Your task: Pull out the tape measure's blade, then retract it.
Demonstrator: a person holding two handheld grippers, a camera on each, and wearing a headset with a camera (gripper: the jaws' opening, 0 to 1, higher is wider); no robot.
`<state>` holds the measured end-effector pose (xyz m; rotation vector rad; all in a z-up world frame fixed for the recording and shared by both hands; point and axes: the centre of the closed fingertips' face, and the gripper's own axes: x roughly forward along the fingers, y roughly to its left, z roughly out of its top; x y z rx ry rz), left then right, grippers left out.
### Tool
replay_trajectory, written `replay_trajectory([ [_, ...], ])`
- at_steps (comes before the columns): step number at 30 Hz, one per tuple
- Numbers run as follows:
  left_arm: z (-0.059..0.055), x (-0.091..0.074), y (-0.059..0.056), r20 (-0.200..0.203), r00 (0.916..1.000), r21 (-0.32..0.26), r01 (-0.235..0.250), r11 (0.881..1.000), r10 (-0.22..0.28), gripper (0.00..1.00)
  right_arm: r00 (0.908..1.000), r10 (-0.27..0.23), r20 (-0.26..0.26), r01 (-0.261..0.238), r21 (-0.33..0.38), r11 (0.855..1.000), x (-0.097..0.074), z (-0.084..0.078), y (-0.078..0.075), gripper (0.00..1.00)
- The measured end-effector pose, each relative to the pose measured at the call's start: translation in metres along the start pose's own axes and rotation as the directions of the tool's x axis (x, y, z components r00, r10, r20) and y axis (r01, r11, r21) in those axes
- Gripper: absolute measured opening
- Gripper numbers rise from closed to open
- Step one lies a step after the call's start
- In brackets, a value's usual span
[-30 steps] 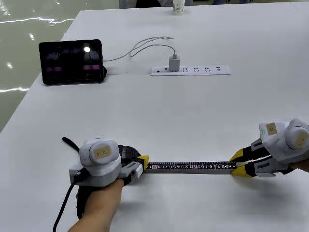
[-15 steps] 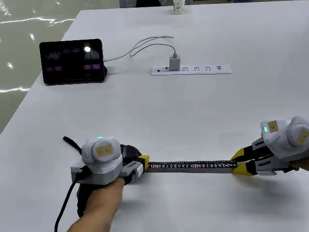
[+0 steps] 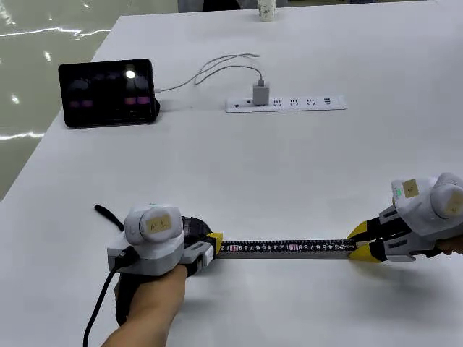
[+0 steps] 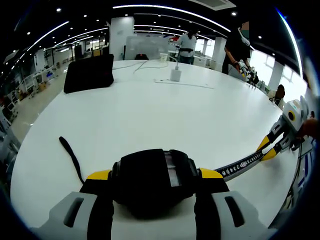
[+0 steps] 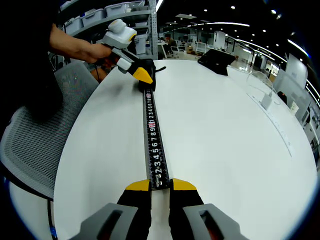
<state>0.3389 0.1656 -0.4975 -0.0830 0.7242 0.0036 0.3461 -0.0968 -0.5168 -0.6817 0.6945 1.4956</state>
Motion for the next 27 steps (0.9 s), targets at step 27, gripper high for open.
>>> replay_trajectory([
  [27,-0.0006,-0.0005,-0.0001,-0.009,1.0000,0.000,0.003,1.000,-0.003,0.59,0.9999,-0.001,-0.012,0.001,-0.001,1.000,-0.0004,-0.0019,-0.0008,0.09],
])
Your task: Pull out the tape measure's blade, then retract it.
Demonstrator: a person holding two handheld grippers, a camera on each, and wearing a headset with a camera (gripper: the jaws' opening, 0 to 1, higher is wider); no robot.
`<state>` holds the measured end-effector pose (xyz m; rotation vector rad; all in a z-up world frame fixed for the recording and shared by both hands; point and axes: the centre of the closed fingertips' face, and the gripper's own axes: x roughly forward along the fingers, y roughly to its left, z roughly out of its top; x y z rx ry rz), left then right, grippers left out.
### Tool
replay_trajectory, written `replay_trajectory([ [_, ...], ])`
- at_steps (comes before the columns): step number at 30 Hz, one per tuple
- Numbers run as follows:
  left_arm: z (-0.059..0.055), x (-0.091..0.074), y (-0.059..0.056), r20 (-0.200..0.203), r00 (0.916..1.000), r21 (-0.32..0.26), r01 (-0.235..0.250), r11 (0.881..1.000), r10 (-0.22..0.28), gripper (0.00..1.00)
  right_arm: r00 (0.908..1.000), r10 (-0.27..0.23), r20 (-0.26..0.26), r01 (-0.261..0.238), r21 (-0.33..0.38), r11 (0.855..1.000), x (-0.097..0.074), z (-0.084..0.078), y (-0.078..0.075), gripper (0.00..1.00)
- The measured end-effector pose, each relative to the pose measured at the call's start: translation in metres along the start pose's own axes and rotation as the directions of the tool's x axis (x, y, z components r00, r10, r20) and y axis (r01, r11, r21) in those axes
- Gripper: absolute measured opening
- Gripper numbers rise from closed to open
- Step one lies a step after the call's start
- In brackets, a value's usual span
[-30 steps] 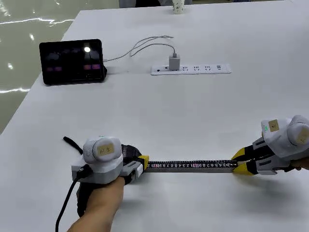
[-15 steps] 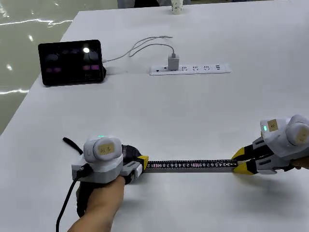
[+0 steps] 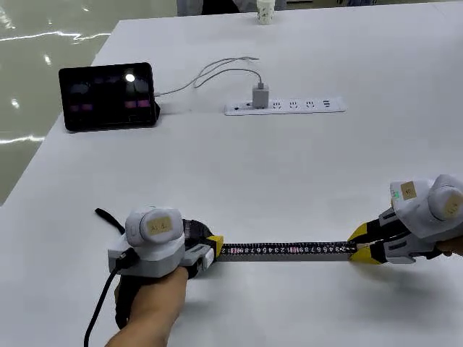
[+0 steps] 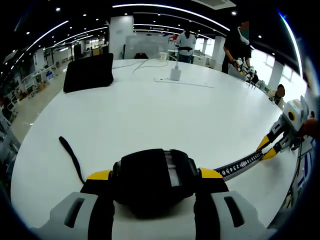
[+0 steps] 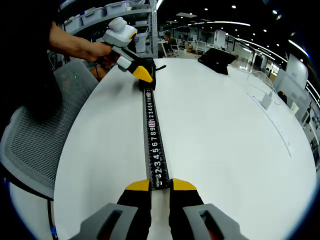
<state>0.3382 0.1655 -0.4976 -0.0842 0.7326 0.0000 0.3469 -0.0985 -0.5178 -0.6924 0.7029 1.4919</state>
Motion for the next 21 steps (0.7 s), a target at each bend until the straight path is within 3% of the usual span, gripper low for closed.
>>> replay_trajectory([
  [21,-0.0004,-0.0008,-0.0003,0.002,0.9999,-0.006,0.011,1.000,-0.011,0.59,0.9999,0.007,-0.008,-0.008,-0.012,1.000,-0.0004,-0.0001,0.0010,0.09],
])
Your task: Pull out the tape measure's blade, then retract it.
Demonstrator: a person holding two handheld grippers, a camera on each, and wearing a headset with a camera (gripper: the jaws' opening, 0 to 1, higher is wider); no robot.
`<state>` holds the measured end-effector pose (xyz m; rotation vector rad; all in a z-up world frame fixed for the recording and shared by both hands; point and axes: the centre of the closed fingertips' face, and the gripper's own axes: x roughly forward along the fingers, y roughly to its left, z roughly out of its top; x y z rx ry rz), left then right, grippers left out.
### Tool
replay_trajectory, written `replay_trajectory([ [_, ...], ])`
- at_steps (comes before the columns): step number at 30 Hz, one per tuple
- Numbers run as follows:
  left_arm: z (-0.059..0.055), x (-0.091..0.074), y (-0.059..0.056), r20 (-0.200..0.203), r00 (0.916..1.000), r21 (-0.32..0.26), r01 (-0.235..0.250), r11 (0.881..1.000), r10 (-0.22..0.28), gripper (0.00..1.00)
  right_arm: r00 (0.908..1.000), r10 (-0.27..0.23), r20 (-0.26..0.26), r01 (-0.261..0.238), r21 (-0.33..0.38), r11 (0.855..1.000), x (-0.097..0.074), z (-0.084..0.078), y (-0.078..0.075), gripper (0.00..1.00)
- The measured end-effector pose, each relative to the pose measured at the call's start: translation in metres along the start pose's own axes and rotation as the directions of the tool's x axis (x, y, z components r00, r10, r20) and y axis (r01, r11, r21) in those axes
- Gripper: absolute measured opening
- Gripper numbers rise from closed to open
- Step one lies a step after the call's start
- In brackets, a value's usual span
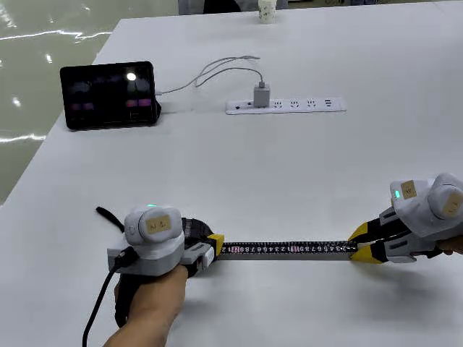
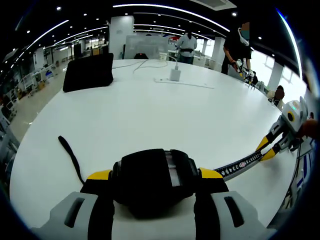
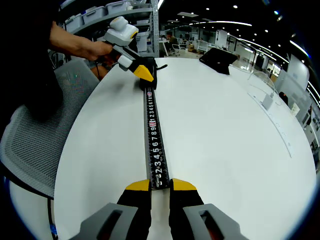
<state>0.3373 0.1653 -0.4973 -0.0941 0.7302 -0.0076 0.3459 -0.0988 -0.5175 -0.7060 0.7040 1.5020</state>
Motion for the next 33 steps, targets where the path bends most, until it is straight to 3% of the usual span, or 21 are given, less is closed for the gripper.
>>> replay_trajectory([
  [33,0.0001,0.0002,0.0008,-0.002,1.0000,-0.012,-0.001,1.000,0.001,0.59,1.0000,0.002,0.006,-0.002,-0.013,1.000,0.0072,0.0069,-0.0029,0.09],
])
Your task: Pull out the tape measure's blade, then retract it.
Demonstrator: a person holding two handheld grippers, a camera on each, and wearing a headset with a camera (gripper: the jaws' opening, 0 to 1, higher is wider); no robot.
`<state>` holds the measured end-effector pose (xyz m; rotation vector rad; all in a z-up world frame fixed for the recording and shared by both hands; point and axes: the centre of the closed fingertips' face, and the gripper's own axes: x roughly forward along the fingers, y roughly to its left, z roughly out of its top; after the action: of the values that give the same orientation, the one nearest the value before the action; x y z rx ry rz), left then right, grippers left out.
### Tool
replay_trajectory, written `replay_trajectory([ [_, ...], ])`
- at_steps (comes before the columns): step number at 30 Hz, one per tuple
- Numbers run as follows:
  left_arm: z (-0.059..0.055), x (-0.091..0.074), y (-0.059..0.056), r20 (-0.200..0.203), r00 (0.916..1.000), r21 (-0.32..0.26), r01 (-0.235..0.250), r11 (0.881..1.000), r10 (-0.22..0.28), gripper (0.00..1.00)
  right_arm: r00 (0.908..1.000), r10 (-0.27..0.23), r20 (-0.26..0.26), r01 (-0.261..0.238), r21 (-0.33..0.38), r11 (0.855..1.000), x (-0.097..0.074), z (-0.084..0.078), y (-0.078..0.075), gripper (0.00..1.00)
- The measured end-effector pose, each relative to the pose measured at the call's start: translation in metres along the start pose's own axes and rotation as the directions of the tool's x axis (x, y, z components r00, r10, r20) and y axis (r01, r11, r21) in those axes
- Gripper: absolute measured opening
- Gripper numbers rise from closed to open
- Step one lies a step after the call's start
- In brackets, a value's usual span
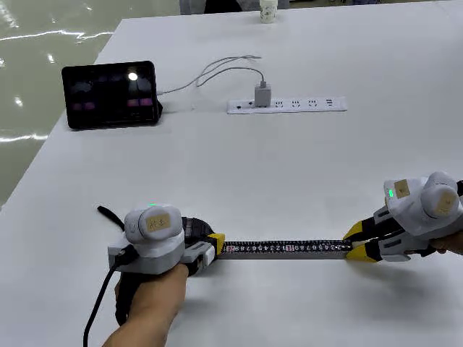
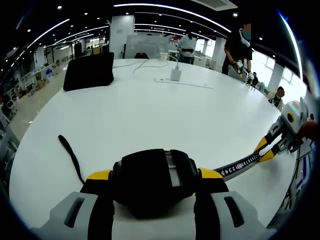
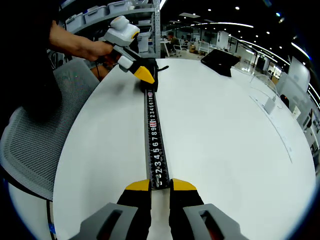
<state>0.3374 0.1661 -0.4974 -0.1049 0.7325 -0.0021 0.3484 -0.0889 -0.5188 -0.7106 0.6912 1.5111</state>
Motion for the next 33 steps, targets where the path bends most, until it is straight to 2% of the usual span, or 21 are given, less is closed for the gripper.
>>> replay_trajectory([
  [33,0.000,0.000,0.000,-0.002,1.0000,-0.013,0.003,1.000,-0.003,0.59,0.9996,0.010,0.025,-0.010,-0.008,1.000,0.015,0.021,0.002,0.09],
])
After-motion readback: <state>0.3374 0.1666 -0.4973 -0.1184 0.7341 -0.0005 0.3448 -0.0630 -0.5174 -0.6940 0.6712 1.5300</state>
